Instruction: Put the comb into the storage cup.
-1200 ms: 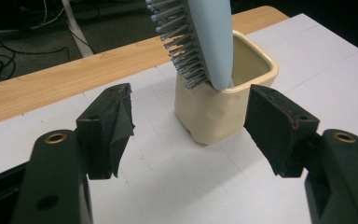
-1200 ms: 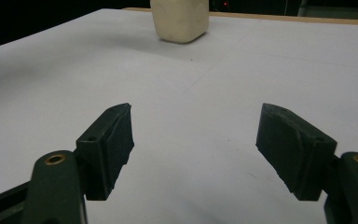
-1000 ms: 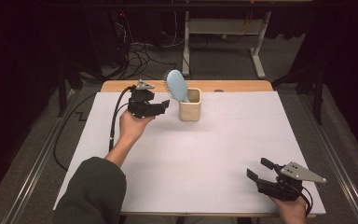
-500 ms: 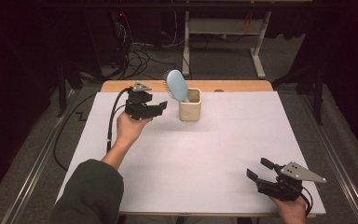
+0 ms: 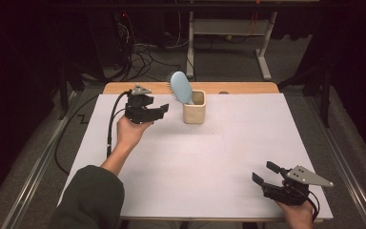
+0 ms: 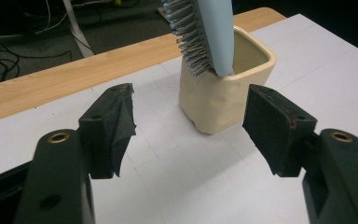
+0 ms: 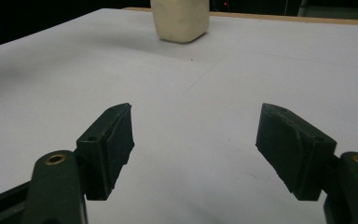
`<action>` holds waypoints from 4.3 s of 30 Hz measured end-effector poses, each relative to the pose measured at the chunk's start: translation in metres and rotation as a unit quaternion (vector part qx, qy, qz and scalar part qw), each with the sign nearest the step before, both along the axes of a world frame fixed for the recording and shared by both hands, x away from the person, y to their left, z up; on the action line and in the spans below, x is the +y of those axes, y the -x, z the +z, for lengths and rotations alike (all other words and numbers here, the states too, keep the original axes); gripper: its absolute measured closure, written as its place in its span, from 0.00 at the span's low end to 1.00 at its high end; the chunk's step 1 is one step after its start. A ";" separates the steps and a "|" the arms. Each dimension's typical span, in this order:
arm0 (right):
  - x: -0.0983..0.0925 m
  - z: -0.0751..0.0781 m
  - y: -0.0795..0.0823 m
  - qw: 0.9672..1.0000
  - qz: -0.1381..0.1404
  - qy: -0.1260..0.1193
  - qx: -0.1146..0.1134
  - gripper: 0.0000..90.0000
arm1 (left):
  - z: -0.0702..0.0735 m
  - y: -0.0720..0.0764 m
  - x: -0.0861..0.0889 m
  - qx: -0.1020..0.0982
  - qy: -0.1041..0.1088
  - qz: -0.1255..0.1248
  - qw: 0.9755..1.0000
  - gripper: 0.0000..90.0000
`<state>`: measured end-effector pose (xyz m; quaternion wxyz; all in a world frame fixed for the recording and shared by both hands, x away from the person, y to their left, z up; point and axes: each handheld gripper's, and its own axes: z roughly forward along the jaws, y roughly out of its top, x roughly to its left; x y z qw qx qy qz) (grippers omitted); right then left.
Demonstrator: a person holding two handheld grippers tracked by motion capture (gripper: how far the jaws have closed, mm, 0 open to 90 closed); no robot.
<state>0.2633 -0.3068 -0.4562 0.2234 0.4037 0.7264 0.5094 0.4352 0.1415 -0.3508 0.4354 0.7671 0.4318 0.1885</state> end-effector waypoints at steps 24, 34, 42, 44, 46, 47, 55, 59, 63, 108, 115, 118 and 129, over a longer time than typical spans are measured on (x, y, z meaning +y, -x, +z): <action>0.000 0.000 0.000 1.000 -0.002 -0.001 0.003 0.31 | 0.000 0.009 0.014 -0.001 0.010 0.004 1.000 0.38; 0.000 0.000 0.000 1.000 -0.002 -0.001 0.003 0.31 | -0.002 0.013 0.018 -0.002 0.008 0.004 1.000 0.38; 0.000 0.000 0.000 1.000 -0.002 -0.002 0.004 0.31 | -0.002 0.017 0.019 -0.003 0.006 0.001 1.000 0.38; 0.000 0.000 0.000 1.000 -0.002 -0.002 0.003 0.31 | -0.002 0.018 0.020 -0.005 0.006 0.001 1.000 0.38; 0.000 0.000 0.000 1.000 -0.002 -0.002 0.004 0.31 | -0.001 0.018 0.022 -0.005 0.008 0.002 1.000 0.38; 0.000 0.000 0.000 1.000 -0.002 -0.002 0.004 0.31 | -0.001 0.019 0.023 -0.005 0.007 0.003 1.000 0.38; -0.001 0.000 0.000 1.000 -0.003 -0.003 0.005 0.31 | 0.000 0.022 0.028 -0.008 0.010 0.004 1.000 0.38; -0.001 -0.001 0.000 1.000 -0.003 -0.004 0.004 0.31 | 0.000 0.024 0.030 -0.008 0.009 0.005 1.000 0.38; -0.001 -0.001 0.000 1.000 -0.004 -0.004 0.005 0.31 | 0.001 0.026 0.032 -0.007 0.008 0.004 1.000 0.38; 0.000 -0.001 0.000 1.000 -0.005 -0.004 0.006 0.31 | -0.004 0.054 0.055 -0.018 0.016 0.003 1.000 0.37; 0.000 -0.001 0.000 1.000 -0.004 -0.003 0.006 0.31 | -0.004 0.058 0.057 -0.019 0.016 0.003 1.000 0.37; 0.000 -0.001 0.000 1.000 -0.005 -0.004 0.006 0.31 | -0.004 0.059 0.057 -0.020 0.016 0.002 1.000 0.37; 0.000 -0.001 0.000 1.000 -0.005 -0.003 0.005 0.31 | -0.006 0.066 0.064 -0.021 0.022 0.005 1.000 0.37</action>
